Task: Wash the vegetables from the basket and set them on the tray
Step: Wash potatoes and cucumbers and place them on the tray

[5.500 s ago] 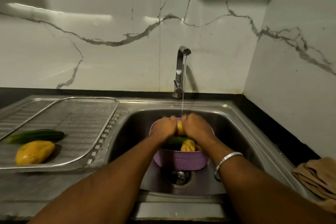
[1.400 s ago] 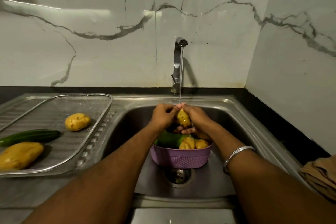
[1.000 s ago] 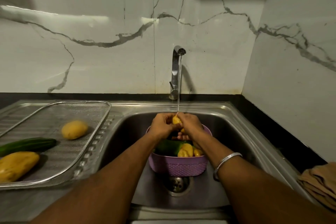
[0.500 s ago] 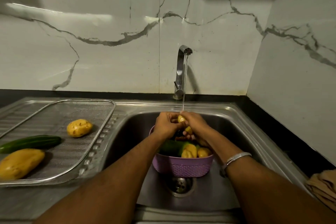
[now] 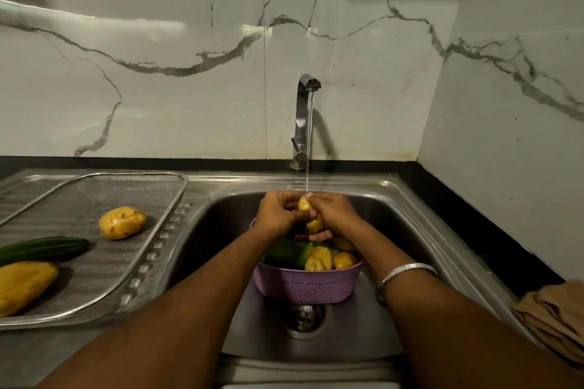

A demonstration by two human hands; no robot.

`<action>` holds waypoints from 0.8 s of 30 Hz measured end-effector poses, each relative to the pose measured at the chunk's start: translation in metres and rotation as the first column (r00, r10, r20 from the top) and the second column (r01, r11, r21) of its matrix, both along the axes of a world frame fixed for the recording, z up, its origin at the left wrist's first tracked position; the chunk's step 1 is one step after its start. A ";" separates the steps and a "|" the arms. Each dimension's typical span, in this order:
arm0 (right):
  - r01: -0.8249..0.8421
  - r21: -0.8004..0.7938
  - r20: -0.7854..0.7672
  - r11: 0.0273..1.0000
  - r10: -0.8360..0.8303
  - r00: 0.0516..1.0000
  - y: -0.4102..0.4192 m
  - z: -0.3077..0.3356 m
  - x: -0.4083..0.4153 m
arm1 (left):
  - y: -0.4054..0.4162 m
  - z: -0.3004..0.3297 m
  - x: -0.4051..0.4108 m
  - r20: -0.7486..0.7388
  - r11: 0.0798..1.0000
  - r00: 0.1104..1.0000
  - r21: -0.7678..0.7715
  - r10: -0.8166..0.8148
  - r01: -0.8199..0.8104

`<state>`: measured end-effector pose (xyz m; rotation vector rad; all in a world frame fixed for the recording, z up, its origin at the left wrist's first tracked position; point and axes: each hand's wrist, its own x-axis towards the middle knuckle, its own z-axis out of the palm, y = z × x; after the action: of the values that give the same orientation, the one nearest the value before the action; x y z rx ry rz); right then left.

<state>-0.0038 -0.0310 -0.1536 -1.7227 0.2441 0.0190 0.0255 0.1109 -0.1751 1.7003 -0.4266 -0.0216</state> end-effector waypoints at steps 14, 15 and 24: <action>0.039 0.064 0.001 0.997 -0.039 0.999 0.000 -0.007 0.004 | 0.003 -0.002 -0.001 -0.147 0.998 0.987 -0.043 -0.058 0.052; 0.012 0.076 -0.016 0.997 -0.011 1.000 -0.002 -0.007 0.005 | 0.004 -0.002 -0.001 -0.149 0.998 0.988 -0.046 -0.049 0.043; 0.018 0.122 -0.111 0.992 -0.004 0.994 -0.014 -0.001 -0.003 | 0.008 -0.001 -0.004 -0.189 0.987 0.969 -0.059 -0.156 0.148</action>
<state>-0.0070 -0.0447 -0.1548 -1.5999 0.3278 0.1196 0.0220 0.1186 -0.1764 1.6009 -0.4077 -0.2853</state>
